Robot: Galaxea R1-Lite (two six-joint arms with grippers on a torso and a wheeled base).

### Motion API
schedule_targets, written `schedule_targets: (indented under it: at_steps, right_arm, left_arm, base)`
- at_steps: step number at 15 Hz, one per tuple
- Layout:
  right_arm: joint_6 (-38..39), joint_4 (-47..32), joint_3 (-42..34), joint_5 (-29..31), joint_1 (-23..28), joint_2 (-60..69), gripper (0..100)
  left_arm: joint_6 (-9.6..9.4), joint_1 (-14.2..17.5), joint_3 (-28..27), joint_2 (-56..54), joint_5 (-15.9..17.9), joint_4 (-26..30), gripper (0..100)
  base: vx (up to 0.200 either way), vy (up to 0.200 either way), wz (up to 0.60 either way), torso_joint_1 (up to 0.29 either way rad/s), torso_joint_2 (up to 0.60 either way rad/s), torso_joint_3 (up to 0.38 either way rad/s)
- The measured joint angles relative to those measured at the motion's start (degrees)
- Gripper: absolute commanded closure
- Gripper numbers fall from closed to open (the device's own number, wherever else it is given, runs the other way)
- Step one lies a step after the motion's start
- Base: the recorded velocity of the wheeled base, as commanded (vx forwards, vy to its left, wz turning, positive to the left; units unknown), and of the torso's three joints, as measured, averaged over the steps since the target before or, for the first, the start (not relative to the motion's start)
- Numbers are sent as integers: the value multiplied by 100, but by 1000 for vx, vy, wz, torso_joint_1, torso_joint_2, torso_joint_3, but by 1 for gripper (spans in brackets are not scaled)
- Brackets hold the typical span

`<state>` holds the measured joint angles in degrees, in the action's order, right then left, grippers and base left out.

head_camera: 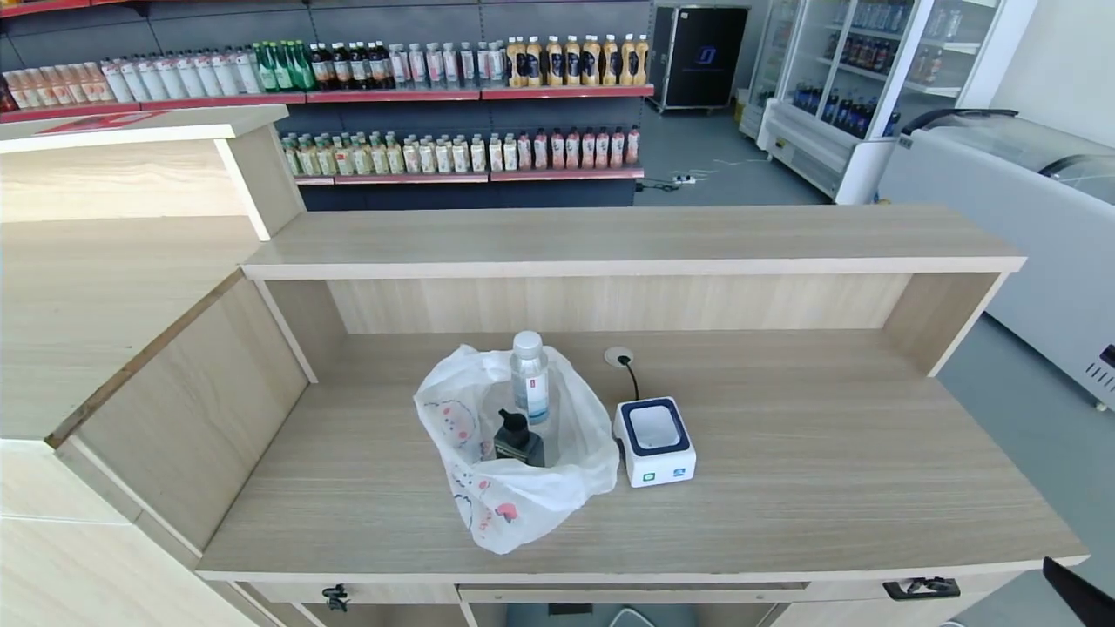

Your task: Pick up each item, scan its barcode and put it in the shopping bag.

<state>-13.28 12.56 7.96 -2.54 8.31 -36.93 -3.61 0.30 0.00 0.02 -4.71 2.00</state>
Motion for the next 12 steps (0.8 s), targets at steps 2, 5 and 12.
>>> schedule_targets:
  at_steps: [2, 5, 12]
  right_arm:
    - [285, -816, -441, 196, -145, 1023, 0]
    - [661, -1384, -645, 467, -608, 2459, 0]
    - [861, -1482, -723, 562, -862, 3651, 0]
  left_arm:
    - [2, 5, 0, 0, -2, 2, 0]
    - [5, 5, 0, 0, -2, 2, 0]
    - [2, 0, 0, 0, -2, 2, 0]
  base:
    - [0, 0, 0, 0, 0, 0]
    - [0, 0, 0, 0, 0, 0]
    - [0, 0, 0, 0, 0, 0]
